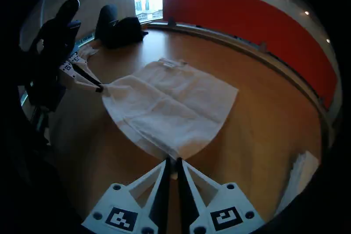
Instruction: Fold towel
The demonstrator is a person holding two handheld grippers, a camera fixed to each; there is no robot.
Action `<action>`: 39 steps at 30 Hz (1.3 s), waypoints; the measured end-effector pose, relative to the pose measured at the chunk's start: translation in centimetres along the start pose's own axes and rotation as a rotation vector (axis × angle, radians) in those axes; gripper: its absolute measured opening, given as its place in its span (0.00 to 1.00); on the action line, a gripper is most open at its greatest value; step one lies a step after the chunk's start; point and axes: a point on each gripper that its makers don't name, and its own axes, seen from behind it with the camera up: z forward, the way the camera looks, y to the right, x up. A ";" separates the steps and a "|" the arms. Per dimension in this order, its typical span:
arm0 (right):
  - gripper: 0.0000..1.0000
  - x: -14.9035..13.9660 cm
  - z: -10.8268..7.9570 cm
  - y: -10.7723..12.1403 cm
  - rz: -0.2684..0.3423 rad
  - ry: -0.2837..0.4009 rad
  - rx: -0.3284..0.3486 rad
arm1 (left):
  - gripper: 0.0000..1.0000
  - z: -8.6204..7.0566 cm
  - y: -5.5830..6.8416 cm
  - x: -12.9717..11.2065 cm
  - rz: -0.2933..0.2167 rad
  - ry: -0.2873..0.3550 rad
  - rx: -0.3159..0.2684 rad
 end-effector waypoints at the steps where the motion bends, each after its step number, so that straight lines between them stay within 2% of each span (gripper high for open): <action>1: 0.10 0.3 -0.3 0.0 0.002 0.007 -0.001 | 0.08 -0.3 0.0 0.3 -0.002 0.004 0.000; 9: 0.10 2.7 -2.7 0.1 0.013 0.058 -0.009 | 0.08 -2.7 0.5 2.2 -0.018 0.029 -0.005; 15: 0.10 3.9 -4.6 -0.4 0.019 0.082 -0.001 | 0.08 -4.5 1.1 2.8 -0.051 0.025 -0.011; 29: 0.11 5.2 -7.8 -1.9 0.035 0.099 0.027 | 0.07 -8.0 2.2 4.0 -0.107 0.054 -0.040; 33: 0.10 5.3 -8.2 -2.2 0.032 0.099 0.030 | 0.07 -8.6 2.4 3.9 -0.117 0.056 -0.047; 39: 0.10 5.4 -8.0 -2.1 0.031 0.094 0.030 | 0.07 -8.2 2.4 3.6 -0.122 0.047 -0.041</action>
